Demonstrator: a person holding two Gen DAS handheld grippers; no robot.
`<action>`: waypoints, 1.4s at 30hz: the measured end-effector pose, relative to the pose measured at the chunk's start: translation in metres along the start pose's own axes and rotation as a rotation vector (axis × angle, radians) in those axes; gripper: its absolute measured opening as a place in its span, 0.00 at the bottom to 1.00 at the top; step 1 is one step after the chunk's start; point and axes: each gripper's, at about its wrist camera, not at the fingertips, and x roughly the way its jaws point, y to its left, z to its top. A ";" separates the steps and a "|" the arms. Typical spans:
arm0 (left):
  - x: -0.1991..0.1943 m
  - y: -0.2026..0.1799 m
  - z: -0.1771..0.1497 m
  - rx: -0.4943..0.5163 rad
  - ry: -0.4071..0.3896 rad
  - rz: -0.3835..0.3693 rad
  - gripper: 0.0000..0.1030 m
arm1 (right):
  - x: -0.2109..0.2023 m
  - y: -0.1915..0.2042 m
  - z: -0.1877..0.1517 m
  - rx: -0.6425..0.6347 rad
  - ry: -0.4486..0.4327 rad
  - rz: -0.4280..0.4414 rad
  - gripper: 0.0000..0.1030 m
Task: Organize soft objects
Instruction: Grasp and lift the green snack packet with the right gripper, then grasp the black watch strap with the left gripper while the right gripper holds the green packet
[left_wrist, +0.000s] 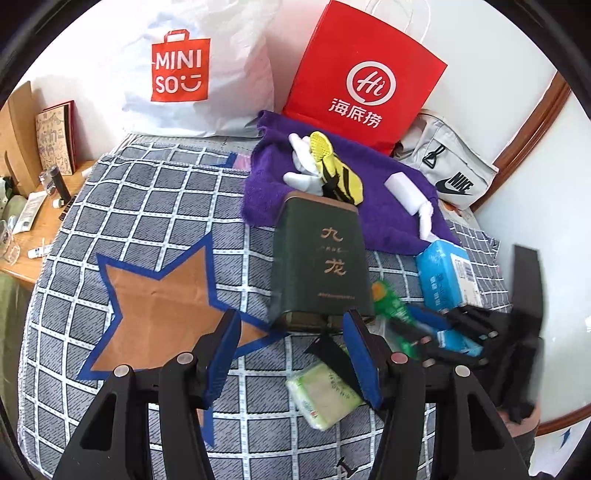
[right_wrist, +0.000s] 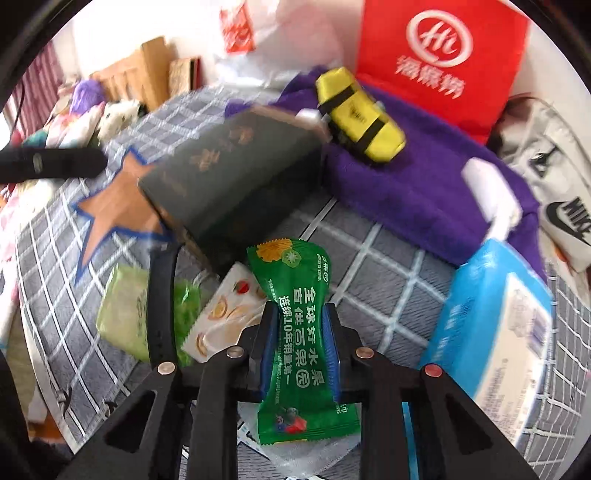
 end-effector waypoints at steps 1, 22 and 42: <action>0.000 0.001 -0.001 -0.001 0.002 0.003 0.53 | -0.006 -0.005 0.000 0.039 -0.016 0.025 0.23; 0.010 -0.016 -0.075 0.025 0.095 0.011 0.53 | -0.084 0.001 -0.078 0.186 -0.156 0.042 0.23; 0.050 -0.085 -0.095 -0.002 0.160 -0.016 0.51 | -0.086 -0.052 -0.163 0.302 -0.124 -0.103 0.24</action>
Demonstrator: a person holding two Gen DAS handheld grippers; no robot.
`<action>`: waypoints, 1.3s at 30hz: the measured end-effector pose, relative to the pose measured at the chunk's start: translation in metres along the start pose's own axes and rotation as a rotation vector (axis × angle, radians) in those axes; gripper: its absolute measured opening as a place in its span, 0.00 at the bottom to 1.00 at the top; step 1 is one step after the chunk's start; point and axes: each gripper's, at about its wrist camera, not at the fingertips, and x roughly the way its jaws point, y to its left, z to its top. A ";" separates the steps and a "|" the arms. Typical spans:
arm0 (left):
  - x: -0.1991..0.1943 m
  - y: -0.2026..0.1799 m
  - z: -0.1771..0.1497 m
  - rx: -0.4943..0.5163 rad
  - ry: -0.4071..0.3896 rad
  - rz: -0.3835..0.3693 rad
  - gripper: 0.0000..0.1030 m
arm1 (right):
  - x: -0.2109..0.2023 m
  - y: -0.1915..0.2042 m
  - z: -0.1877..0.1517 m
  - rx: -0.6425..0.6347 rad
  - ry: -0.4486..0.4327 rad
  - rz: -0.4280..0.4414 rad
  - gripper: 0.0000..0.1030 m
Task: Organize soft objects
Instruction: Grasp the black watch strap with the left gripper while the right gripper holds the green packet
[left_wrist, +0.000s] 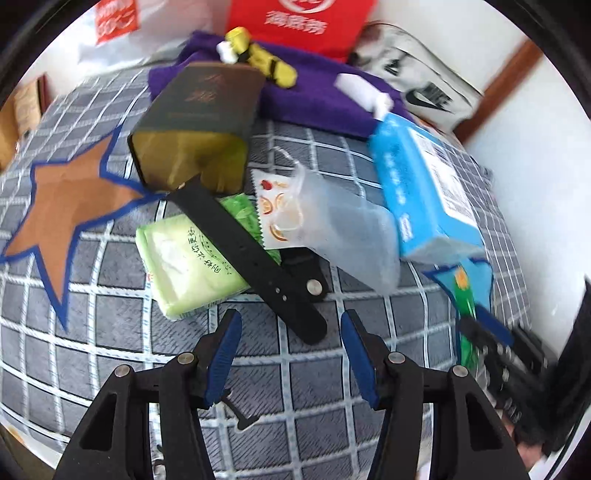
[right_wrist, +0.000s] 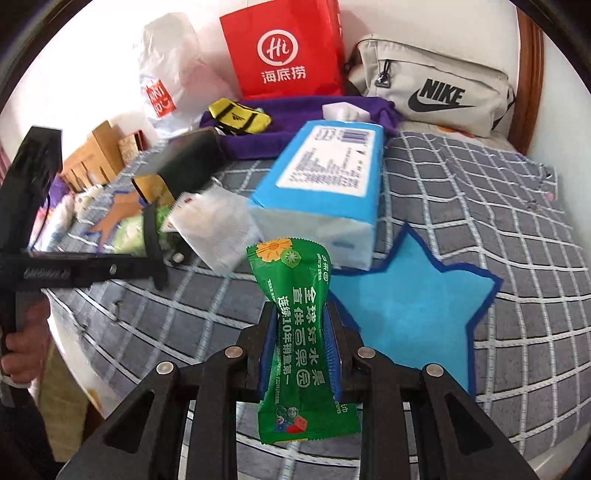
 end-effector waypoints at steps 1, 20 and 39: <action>0.004 0.003 0.001 -0.037 0.006 -0.022 0.51 | 0.001 -0.001 -0.002 -0.010 0.002 -0.018 0.25; -0.001 0.003 -0.008 -0.032 -0.011 -0.089 0.06 | 0.017 -0.008 -0.012 0.031 0.041 -0.008 0.31; -0.038 0.050 -0.041 -0.065 -0.034 -0.002 0.13 | -0.011 0.009 -0.021 0.034 0.017 -0.039 0.30</action>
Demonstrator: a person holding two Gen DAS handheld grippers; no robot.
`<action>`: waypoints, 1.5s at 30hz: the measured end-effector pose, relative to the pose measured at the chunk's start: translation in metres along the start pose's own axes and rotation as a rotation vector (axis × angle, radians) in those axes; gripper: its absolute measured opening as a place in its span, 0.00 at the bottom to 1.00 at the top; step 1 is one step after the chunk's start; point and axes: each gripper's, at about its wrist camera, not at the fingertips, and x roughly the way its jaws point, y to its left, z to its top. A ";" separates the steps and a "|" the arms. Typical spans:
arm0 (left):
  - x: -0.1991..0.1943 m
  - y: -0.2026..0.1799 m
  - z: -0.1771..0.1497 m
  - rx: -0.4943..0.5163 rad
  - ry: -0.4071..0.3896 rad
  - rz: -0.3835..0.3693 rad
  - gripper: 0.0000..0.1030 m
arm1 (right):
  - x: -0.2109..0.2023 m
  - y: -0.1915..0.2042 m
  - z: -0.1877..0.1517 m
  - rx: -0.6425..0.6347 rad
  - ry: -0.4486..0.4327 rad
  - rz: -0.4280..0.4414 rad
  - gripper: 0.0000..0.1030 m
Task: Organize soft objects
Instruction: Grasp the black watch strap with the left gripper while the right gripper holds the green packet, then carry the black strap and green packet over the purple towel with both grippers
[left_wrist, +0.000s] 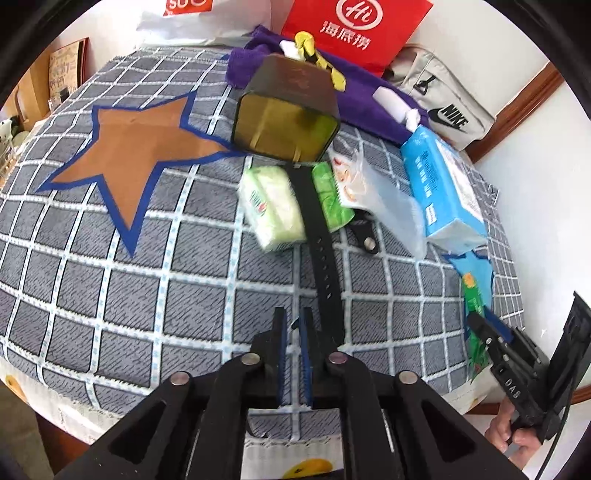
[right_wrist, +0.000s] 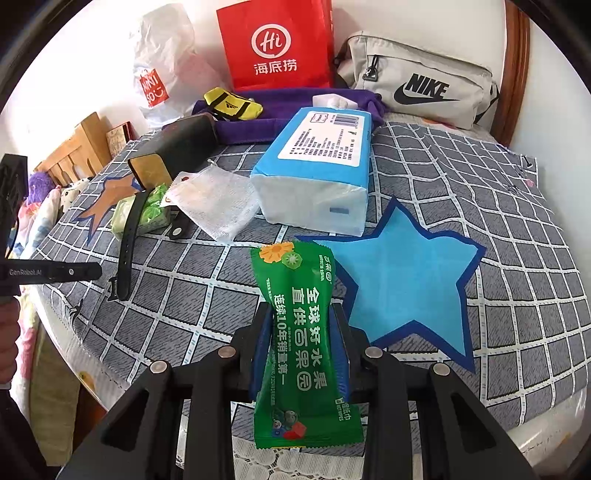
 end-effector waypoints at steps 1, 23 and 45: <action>0.001 -0.003 0.002 0.005 -0.011 0.007 0.25 | 0.001 -0.001 0.000 0.003 0.001 0.001 0.30; 0.042 -0.049 0.030 0.094 -0.091 0.298 0.19 | 0.027 -0.012 0.000 0.021 0.017 -0.009 0.32; -0.010 -0.024 0.028 0.035 -0.098 0.103 0.19 | -0.011 -0.001 0.014 -0.003 -0.063 -0.007 0.27</action>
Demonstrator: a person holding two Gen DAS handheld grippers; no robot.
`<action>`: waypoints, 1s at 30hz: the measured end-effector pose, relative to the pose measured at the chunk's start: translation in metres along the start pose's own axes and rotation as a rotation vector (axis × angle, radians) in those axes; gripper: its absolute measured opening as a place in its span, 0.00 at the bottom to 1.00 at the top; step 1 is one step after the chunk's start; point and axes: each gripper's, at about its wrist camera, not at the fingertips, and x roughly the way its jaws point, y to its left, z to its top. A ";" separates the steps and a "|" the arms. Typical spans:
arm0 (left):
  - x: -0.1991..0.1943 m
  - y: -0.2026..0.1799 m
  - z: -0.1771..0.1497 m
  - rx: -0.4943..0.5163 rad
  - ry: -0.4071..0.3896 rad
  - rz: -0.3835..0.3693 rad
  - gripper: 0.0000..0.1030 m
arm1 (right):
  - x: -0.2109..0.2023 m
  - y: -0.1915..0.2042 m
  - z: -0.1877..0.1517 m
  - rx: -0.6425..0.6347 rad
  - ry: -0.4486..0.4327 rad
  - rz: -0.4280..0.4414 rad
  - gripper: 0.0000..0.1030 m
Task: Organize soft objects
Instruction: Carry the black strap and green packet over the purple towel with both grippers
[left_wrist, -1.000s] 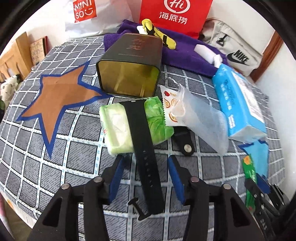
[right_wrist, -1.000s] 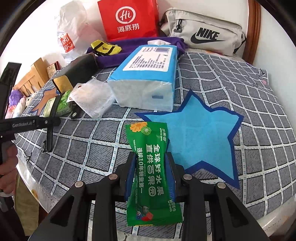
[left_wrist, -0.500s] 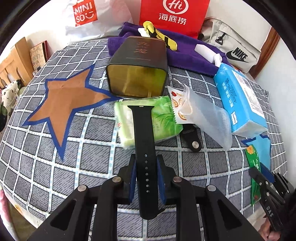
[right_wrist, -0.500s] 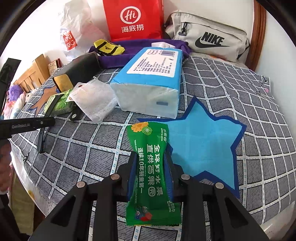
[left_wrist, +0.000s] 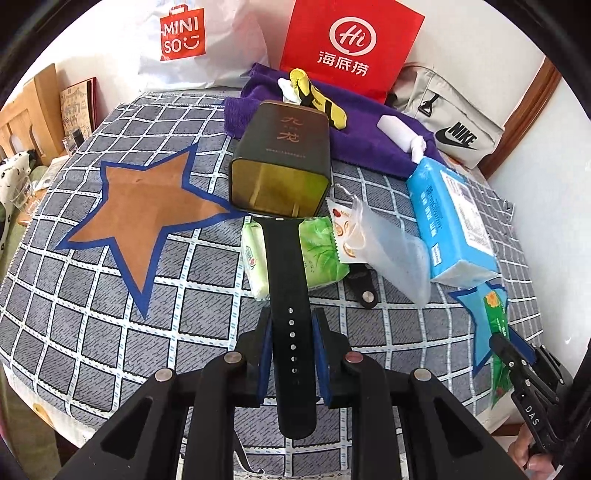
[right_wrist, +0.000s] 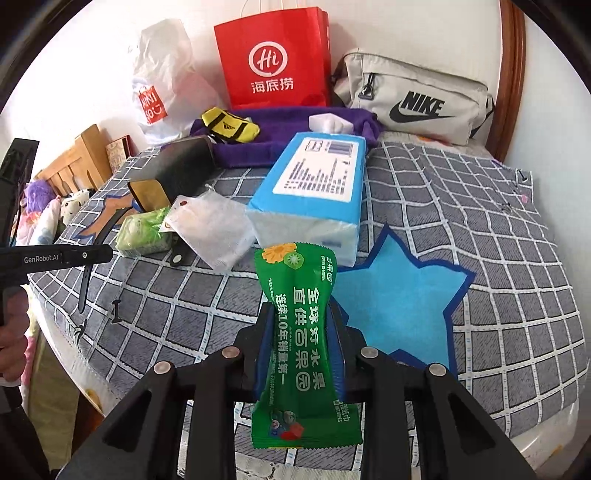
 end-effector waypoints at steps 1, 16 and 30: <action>-0.002 0.000 0.001 -0.002 -0.002 -0.006 0.19 | -0.001 0.000 0.001 -0.001 -0.003 0.001 0.26; -0.025 -0.006 0.039 -0.007 -0.077 -0.015 0.19 | -0.015 -0.003 0.039 0.022 -0.056 0.021 0.26; -0.030 -0.016 0.078 0.003 -0.112 -0.032 0.19 | -0.010 -0.001 0.088 0.013 -0.068 0.003 0.26</action>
